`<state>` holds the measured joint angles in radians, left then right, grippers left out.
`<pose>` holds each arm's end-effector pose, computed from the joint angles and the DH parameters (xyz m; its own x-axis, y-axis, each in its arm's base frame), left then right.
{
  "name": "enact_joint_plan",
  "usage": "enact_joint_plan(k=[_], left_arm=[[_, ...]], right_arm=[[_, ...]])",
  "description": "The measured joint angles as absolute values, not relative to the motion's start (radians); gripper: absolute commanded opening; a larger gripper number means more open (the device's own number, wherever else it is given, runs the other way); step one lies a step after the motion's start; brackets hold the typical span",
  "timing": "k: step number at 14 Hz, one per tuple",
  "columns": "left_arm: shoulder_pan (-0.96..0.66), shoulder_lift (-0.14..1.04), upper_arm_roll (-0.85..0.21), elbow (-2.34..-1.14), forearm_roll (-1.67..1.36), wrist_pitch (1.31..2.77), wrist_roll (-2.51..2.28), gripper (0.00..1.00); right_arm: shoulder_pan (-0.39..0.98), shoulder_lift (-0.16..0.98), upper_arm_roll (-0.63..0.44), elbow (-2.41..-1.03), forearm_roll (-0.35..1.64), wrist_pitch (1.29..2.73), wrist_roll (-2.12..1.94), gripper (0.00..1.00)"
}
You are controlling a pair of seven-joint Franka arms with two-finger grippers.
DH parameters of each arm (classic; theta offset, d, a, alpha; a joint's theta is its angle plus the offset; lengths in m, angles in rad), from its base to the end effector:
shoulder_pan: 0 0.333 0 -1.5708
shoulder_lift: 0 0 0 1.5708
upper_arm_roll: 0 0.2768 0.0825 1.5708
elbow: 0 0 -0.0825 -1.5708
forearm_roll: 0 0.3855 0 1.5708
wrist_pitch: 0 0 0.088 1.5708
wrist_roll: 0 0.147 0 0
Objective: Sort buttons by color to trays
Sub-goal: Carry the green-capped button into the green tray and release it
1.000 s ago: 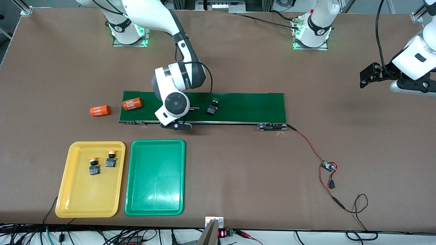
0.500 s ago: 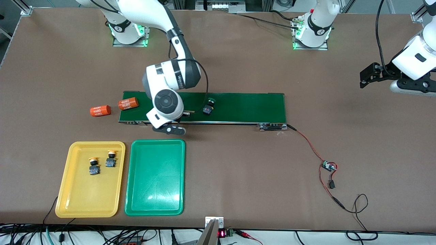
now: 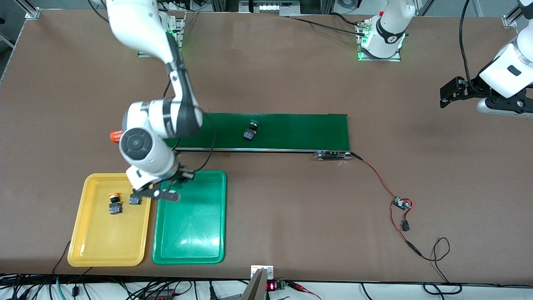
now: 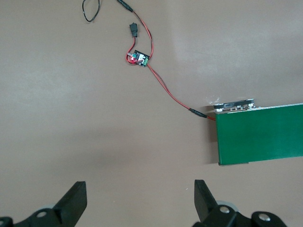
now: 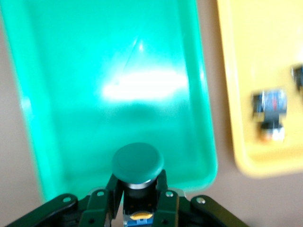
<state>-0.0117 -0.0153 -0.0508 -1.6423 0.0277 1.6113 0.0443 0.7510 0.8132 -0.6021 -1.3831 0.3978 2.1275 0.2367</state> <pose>0.5526 -0.0307 0.5234 0.9940 -0.1077 -0.0170 -0.1081 -0.9938 -0.0277 0.6848 0.2015 0.2220 0.9887 -0.1180 0.0923 -0.1234 -0.9909 0.0544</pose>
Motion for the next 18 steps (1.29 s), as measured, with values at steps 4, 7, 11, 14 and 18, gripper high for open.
enact_joint_plan(k=[4, 7, 11, 14, 18], left_arm=[[-0.012, -0.015, -0.051, -1.642, 0.028, 1.611, 0.044, 1.0], [-0.012, -0.015, -0.051, -1.642, 0.028, 1.611, 0.044, 1.0], [-0.012, -0.015, -0.051, -1.642, 0.028, 1.611, 0.044, 1.0], [-0.012, -0.015, -0.051, -1.642, 0.028, 1.611, 0.044, 1.0], [-0.012, -0.015, -0.051, -1.642, 0.028, 1.611, 0.044, 1.0]], right_arm=[[0.653, 0.981, -0.52, -1.292, 0.398, 2.329, 0.188, 0.43], [0.649, 1.016, -0.52, -1.225, 0.4, 2.326, 0.19, 1.0], [0.677, 0.954, -0.519, -1.186, 0.401, 2.158, 0.208, 1.0], [0.738, 0.859, -0.519, -1.218, 0.402, 1.997, 0.282, 1.0], [0.862, 0.717, -0.521, -1.402, 0.403, 1.943, 0.362, 1.0]])
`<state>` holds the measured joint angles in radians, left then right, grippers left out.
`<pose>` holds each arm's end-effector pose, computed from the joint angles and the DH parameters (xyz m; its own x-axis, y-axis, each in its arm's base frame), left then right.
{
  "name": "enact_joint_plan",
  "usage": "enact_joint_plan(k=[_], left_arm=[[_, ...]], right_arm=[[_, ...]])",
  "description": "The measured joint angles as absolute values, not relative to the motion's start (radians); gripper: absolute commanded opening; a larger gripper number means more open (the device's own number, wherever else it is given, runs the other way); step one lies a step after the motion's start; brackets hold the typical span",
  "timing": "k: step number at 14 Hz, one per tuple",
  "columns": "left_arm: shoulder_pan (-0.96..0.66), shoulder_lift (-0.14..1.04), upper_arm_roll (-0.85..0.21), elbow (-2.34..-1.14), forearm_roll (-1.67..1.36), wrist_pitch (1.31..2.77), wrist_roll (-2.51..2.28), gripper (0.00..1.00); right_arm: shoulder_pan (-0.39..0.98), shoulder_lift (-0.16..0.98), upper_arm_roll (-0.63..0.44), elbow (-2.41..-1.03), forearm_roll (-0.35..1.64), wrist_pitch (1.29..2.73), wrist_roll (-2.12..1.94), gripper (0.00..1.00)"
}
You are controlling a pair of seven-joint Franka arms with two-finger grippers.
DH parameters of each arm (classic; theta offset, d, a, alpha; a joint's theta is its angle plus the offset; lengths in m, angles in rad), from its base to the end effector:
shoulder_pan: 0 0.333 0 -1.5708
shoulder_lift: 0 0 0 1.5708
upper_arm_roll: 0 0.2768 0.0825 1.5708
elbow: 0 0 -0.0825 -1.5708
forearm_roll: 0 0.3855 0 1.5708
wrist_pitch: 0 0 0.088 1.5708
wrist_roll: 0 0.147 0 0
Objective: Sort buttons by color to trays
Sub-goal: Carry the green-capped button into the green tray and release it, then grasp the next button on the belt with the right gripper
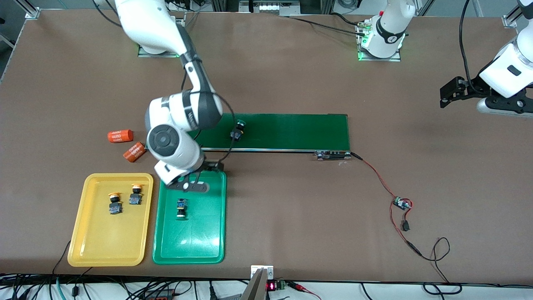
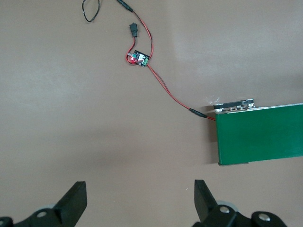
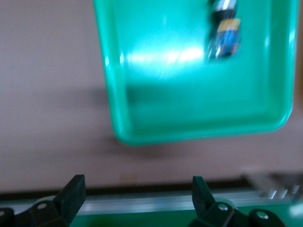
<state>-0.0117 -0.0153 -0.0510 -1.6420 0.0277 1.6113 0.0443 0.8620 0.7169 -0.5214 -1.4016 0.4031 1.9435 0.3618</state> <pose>0.5526 -0.0309 0.5236 0.9940 -0.1079 -0.0167 -0.1083 -0.9937 -0.0277 0.6139 0.3128 0.2430 0.9927 -0.0885 -0.0820 -0.0887 -0.9961 0.0010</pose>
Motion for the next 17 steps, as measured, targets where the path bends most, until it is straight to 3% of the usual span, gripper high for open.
enact_joint_plan(k=[5, 8, 9, 10, 11, 12, 15, 17], left_arm=[[-0.012, -0.015, -0.051, -1.642, 0.028, 1.611, 0.044, 1.0], [-0.012, -0.015, -0.051, -1.642, 0.028, 1.611, 0.044, 1.0], [-0.012, -0.015, -0.051, -1.642, 0.028, 1.611, 0.044, 1.0], [-0.012, -0.015, -0.051, -1.642, 0.028, 1.611, 0.044, 1.0], [-0.012, -0.015, -0.051, -1.642, 0.028, 1.611, 0.044, 1.0], [-0.012, -0.015, -0.051, -1.642, 0.028, 1.611, 0.044, 1.0], [-0.012, -0.015, -0.051, -1.642, 0.028, 1.611, 0.044, 1.0], [-0.012, -0.015, -0.051, -1.642, 0.028, 1.611, 0.044, 1.0]], right_arm=[[1.14, 0.586, -0.585, -1.735, 0.404, 2.111, 0.569, 1.0], [1.21, 0.579, -0.607, -1.796, 0.404, 2.136, 0.637, 1.0], [1.21, 0.579, -0.61, -1.807, 0.404, 2.137, 0.638, 0.82], [1.208, 0.579, -0.616, -1.817, 0.404, 2.137, 0.638, 0.5], [1.205, 0.579, -0.621, -1.825, 0.404, 2.137, 0.638, 0.29], [1.202, 0.579, -0.626, -1.831, 0.404, 2.136, 0.638, 0.17], [1.192, 0.579, -0.63, -1.835, 0.404, 2.134, 0.638, 0.01], [1.19, 0.577, -0.633, -1.834, 0.404, 2.134, 0.638, 0.0]])
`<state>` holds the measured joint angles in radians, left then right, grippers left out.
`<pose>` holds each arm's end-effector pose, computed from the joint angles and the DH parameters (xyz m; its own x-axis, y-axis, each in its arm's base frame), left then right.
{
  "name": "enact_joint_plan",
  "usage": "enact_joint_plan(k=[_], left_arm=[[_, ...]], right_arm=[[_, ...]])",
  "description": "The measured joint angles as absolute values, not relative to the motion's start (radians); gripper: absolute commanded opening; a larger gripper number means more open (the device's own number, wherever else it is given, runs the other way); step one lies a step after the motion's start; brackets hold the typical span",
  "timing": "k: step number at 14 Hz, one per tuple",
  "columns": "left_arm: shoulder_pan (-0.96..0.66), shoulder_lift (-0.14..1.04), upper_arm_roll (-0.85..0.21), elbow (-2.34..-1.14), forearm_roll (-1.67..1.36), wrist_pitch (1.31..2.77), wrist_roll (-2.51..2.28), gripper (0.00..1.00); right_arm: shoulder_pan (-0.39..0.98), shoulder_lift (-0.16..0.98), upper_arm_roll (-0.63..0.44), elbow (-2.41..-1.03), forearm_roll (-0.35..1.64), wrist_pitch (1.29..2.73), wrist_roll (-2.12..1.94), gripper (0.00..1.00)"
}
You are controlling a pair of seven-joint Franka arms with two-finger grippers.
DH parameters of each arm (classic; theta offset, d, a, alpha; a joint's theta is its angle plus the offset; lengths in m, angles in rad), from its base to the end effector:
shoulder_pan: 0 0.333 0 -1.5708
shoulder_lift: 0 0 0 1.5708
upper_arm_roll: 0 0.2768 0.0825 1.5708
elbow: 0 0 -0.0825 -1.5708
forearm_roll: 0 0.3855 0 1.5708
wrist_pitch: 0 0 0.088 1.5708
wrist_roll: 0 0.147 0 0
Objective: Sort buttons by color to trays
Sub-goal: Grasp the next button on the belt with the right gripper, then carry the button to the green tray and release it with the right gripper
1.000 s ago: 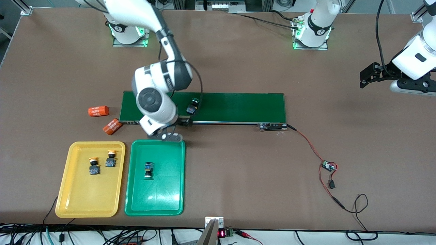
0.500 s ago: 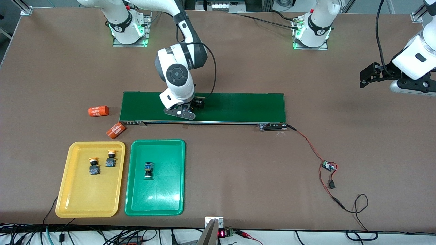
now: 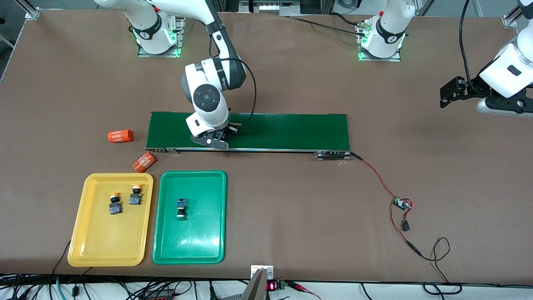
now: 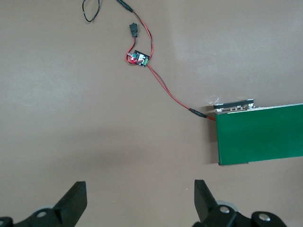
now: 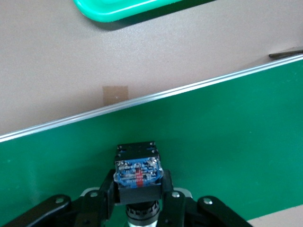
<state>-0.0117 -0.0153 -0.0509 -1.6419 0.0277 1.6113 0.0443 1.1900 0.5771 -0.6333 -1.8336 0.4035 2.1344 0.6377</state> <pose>0.5527 -0.0308 0.5236 0.9940 -0.1078 -0.0166 -0.1082 -0.9937 -0.0277 0.4975 0.3445 0.1810 0.9581 -0.2708 -0.0932 -0.2617 -0.9601 0.0990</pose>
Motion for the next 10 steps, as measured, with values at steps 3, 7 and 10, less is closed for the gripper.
enact_joint_plan(k=[3, 7, 10], left_arm=[[-0.012, -0.015, -0.051, -1.642, 0.028, 1.611, 0.044, 1.0], [-0.012, -0.015, -0.051, -1.642, 0.028, 1.611, 0.044, 1.0], [-0.012, -0.015, -0.051, -1.642, 0.028, 1.611, 0.044, 1.0]], right_arm=[[1.183, 0.572, -0.663, -1.788, 0.404, 2.138, 0.638, 0.0], [1.05, 0.571, -0.687, -1.621, 0.4, 2.103, 0.549, 0.0], [0.943, 0.644, -0.664, -1.501, 0.4, 2.092, 0.449, 0.0]])
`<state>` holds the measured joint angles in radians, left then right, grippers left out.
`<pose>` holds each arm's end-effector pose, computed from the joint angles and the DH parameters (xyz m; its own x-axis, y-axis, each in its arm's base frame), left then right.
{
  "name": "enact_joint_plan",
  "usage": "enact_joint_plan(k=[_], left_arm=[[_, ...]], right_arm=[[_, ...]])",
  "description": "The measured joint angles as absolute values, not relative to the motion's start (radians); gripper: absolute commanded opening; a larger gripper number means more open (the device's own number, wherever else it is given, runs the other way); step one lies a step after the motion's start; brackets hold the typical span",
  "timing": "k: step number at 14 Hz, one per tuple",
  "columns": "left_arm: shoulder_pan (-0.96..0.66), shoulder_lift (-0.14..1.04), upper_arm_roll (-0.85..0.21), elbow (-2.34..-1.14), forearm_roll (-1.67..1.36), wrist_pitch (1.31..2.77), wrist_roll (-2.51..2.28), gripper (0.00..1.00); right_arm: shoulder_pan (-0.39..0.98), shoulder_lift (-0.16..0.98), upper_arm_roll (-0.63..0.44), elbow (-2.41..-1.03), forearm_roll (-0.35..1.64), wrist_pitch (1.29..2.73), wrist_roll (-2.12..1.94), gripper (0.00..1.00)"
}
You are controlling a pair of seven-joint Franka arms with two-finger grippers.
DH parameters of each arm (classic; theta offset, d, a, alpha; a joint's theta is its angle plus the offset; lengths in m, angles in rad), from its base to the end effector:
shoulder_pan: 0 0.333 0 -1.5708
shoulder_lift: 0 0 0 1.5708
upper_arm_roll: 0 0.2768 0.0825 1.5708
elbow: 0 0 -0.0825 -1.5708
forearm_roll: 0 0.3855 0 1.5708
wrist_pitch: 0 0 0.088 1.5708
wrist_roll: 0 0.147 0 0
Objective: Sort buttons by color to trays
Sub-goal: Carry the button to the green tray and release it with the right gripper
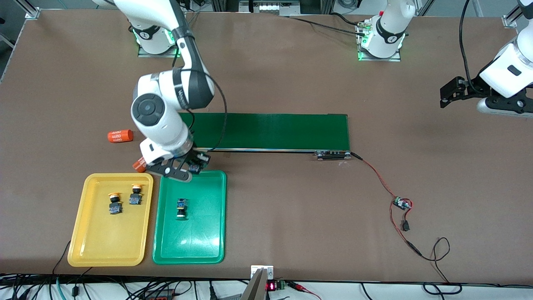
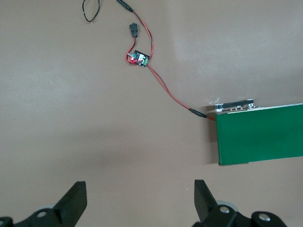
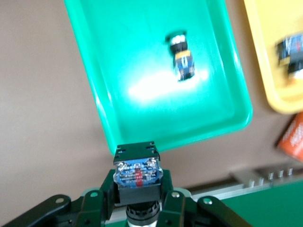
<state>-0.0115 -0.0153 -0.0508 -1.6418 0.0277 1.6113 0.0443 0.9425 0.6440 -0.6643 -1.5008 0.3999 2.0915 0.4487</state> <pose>0.5527 -0.0306 0.5237 0.9941 -0.1075 -0.0165 -0.1079 -0.9938 -0.0277 0.6365 0.2739 0.2854 0.9671 -0.2377 0.0903 -0.2365 -0.9713 -0.0241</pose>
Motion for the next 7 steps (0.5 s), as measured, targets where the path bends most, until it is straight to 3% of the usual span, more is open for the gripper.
enact_joint_plan(k=[7], left_arm=[[-0.011, -0.015, -0.051, -1.642, 0.028, 1.611, 0.044, 1.0]], right_arm=[[0.743, 0.884, -0.517, -1.256, 0.4, 2.216, 0.36, 0.0]])
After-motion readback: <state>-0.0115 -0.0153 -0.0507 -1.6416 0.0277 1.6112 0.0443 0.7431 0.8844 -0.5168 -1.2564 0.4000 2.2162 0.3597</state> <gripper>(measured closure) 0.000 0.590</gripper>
